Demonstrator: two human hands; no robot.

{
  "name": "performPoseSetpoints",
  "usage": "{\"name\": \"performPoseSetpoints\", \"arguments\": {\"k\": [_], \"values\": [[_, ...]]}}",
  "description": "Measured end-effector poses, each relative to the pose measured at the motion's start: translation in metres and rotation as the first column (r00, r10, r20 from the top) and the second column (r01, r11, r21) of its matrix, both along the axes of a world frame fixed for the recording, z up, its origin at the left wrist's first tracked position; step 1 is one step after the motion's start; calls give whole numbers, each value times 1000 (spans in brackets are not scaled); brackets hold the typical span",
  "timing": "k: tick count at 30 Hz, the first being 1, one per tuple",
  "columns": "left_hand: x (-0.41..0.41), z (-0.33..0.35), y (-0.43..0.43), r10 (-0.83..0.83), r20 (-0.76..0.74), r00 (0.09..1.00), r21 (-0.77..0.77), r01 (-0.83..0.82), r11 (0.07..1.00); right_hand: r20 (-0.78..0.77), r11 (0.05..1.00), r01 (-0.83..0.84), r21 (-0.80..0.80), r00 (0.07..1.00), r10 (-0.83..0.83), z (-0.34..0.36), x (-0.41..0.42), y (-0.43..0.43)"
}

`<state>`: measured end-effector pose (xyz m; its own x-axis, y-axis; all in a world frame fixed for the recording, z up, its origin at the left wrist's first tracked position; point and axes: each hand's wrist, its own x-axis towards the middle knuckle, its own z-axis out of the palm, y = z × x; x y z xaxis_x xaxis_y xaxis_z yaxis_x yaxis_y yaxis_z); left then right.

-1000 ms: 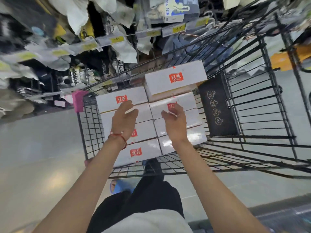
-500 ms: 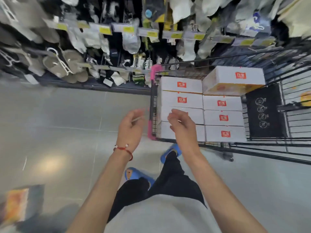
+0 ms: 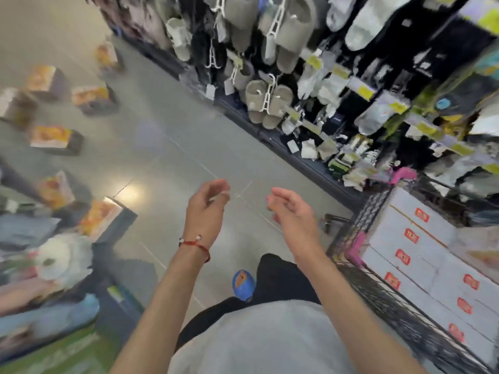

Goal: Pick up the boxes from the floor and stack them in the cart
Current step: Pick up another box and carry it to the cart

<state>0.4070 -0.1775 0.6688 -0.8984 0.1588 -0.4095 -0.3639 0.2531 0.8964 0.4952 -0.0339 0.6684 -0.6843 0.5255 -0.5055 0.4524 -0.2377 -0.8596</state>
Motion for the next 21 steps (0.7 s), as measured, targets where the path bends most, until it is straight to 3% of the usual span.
{"name": "performPoseSetpoints", "arguments": {"k": [10, 21], "values": [[-88, -10, -84, 297, 20, 955, -11, -297, 955, 6, 956, -293, -29, 956, 293, -7, -137, -60], [-280, -14, -114, 538, 88, 838, -11, -539, 842, 43, 889, -449, -88, 890, 454, -4, -360, -75]]}}
